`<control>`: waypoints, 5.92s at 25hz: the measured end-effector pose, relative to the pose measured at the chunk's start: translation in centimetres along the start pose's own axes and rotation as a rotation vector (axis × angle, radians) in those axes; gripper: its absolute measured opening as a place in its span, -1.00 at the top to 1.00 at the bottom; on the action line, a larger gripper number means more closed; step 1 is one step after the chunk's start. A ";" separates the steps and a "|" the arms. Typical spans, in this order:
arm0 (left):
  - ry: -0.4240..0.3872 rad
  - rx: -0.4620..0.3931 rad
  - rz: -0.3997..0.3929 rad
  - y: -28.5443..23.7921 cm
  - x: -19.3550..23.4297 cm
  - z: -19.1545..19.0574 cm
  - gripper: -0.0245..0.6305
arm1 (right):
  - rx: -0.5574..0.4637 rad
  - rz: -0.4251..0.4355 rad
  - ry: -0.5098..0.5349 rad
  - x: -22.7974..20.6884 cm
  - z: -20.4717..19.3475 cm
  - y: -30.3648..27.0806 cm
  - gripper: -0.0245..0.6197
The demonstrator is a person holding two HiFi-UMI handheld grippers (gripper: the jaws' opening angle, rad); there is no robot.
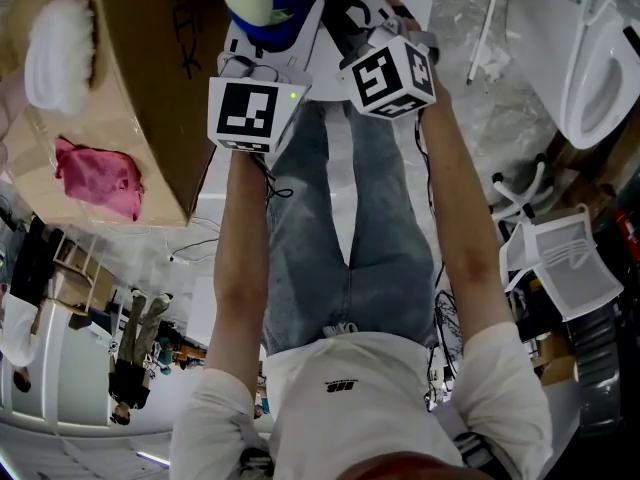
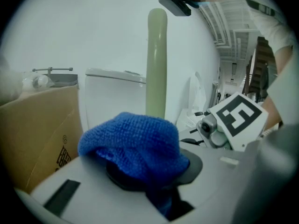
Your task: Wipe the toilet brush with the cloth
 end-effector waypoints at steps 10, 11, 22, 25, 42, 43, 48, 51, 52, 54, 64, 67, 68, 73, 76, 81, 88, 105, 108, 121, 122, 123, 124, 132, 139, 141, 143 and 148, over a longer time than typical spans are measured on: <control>-0.046 -0.044 -0.032 2.1 -1.0 5.3 0.66 | 0.026 0.005 0.005 0.1 0.2 0.1 0.94; -0.054 -0.046 -0.036 2.3 -1.2 6.0 0.66 | 0.030 0.006 0.004 0.1 0.2 0.1 0.94; -0.036 -0.059 -0.078 4.3 -2.1 11.5 0.65 | 0.065 0.019 -0.006 0.2 0.4 0.0 0.94; 0.003 -0.052 -0.098 4.6 -2.0 12.6 0.62 | 0.065 0.016 -0.009 0.2 0.4 0.0 0.94; 0.016 -0.054 -0.074 3.0 -0.9 7.8 0.69 | 0.049 -0.015 -0.035 0.4 0.3 0.0 0.94; 0.018 -0.049 -0.072 2.8 -0.8 7.2 0.69 | 0.048 -0.017 -0.037 0.4 0.3 0.0 0.94; 0.041 -0.019 -0.054 1.5 -0.2 4.2 0.70 | 0.046 -0.021 -0.041 0.5 0.2 0.0 0.94; 0.050 -0.005 -0.045 0.6 0.1 2.5 0.70 | 0.043 -0.023 -0.044 0.5 0.2 0.0 0.94; 0.052 -0.002 -0.043 0.3 0.1 2.0 0.70 | 0.041 -0.024 -0.045 0.5 0.2 0.0 0.94; 0.062 0.001 -0.039 -0.2 0.3 1.0 0.71 | 0.038 -0.025 -0.046 0.6 0.1 0.0 0.94; 0.065 0.046 -0.013 -1.8 0.6 -1.8 0.71 | 0.023 -0.031 -0.061 0.6 0.0 0.0 0.94; 0.045 0.069 -0.011 -1.5 0.5 -1.5 0.71 | 0.021 -0.026 -0.057 0.6 0.0 0.0 0.94; 0.041 0.073 -0.011 -1.3 0.4 -1.3 0.71 | 0.021 -0.024 -0.057 0.7 0.0 0.0 0.94; 0.036 0.068 -0.016 -0.1 0.1 0.4 0.71 | 0.028 -0.022 -0.058 0.7 0.1 0.0 0.94; 0.014 0.064 -0.026 0.6 -0.2 1.6 0.71 | 0.029 -0.023 -0.059 0.6 0.1 0.0 0.94; -0.018 0.025 -0.042 2.0 -0.6 4.2 0.71 | 0.034 -0.021 -0.058 0.6 0.1 0.0 0.94; -0.013 -0.036 -0.057 3.6 -1.3 8.1 0.71 | 0.041 -0.019 -0.060 0.5 0.2 0.0 0.94; 0.048 -0.075 -0.097 5.9 -1.5 9.4 0.58 | 0.055 -0.041 -0.072 0.8 0.3 -0.1 0.94; 0.056 -0.086 -0.102 6.3 -1.5 9.1 0.56 | 0.057 -0.050 -0.079 0.8 0.3 -0.1 0.94; 0.129 -0.055 -0.053 8.5 -1.1 5.5 0.51 | 0.076 -0.086 -0.047 1.0 0.7 0.4 0.94; 0.129 -0.052 -0.045 8.6 -1.0 5.2 0.51 | 0.075 -0.087 -0.048 1.1 0.7 0.5 0.94; 0.131 -0.049 -0.037 8.8 -0.9 5.0 0.51 | 0.076 -0.088 -0.051 1.2 0.7 0.6 0.94; 0.135 -0.047 -0.030 8.9 -0.8 4.7 0.51 | 0.077 -0.092 -0.055 1.3 0.7 0.7 0.94; 0.123 -0.030 0.000 10.7 -0.7 3.5 0.52 | 0.025 -0.162 -0.120 1.5 2.2 3.0 0.94; 0.091 -0.031 0.005 13.1 -1.5 4.8 0.61 | -0.123 -0.258 -0.265 2.2 6.2 9.2 0.94; 0.087 -0.031 0.003 14.0 -1.8 5.6 0.63 | -0.154 -0.281 -0.298 2.3 7.5 11.4 0.94; 0.076 -0.035 0.000 14.8 -2.2 6.6 0.63 | -0.192 -0.299 -0.330 2.2 9.0 13.6 0.94; 0.067 -0.053 -0.015 17.0 -4.0 10.2 0.64 | -0.268 -0.348 -0.370 2.1 13.5 19.1 0.94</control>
Point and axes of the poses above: the fingertips, and each gripper's own axes: y backward along the fingers, x to its left, z out of its top, the point moved 8 cm from there along y, backward along the fingers, and after that the axes turned 8 degrees about y, right-handed, at the moved point
